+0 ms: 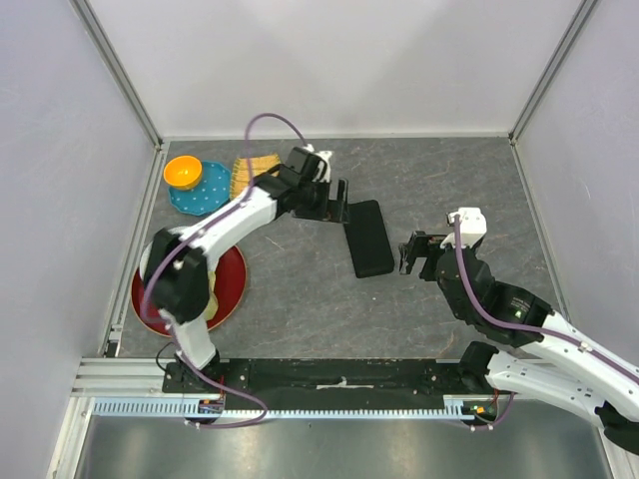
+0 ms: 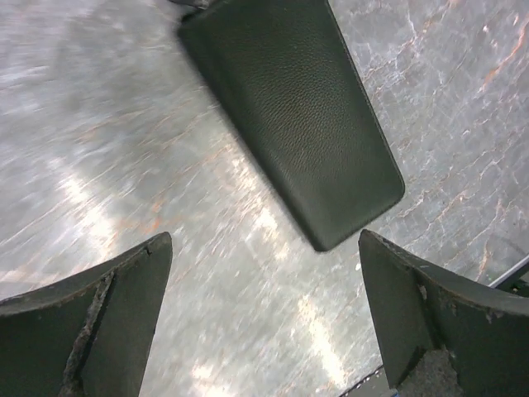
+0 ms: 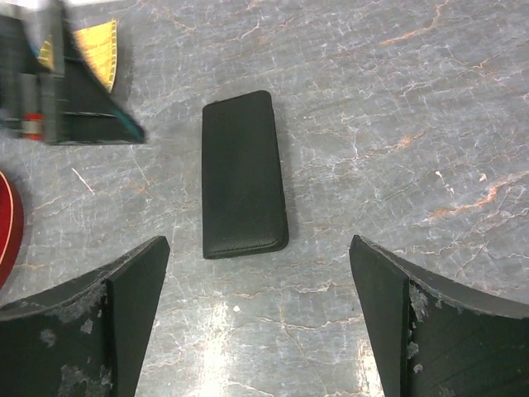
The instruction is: Sort the hair-cutting tools
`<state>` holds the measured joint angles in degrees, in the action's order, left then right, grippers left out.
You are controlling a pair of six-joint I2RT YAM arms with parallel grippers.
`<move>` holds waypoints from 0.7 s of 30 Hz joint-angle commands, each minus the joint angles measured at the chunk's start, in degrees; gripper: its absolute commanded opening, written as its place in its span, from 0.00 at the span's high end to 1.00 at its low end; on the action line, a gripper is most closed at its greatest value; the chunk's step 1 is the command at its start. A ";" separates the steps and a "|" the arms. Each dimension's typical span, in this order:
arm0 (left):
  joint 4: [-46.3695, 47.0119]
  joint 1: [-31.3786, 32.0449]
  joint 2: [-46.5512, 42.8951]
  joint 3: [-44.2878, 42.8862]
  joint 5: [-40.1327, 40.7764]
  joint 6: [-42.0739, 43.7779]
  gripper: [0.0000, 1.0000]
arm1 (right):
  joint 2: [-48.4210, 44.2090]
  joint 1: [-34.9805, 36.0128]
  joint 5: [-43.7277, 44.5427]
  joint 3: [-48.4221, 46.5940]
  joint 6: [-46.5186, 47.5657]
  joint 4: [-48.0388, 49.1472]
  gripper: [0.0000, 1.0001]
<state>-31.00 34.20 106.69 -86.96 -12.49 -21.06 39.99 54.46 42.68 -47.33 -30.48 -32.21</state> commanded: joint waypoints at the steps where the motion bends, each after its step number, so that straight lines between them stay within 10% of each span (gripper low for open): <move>1: -0.02 0.17 -17.63 6.00 12.22 0.32 0.00 | -1.40 -0.23 3.63 -3.03 -1.42 -1.19 0.02; 10: -4.85 0.17 -47.07 17.26 15.57 -1.70 0.00 | -1.06 -0.05 7.85 -7.51 0.86 -3.03 0.02; 21: -11.53 0.17 -58.62 19.90 18.99 3.39 0.00 | -1.75 -0.05 11.02 -13.31 3.85 -4.36 0.02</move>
<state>-39.86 34.22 48.66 -68.36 2.35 -20.86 39.68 54.46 51.57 -57.56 -28.21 -35.73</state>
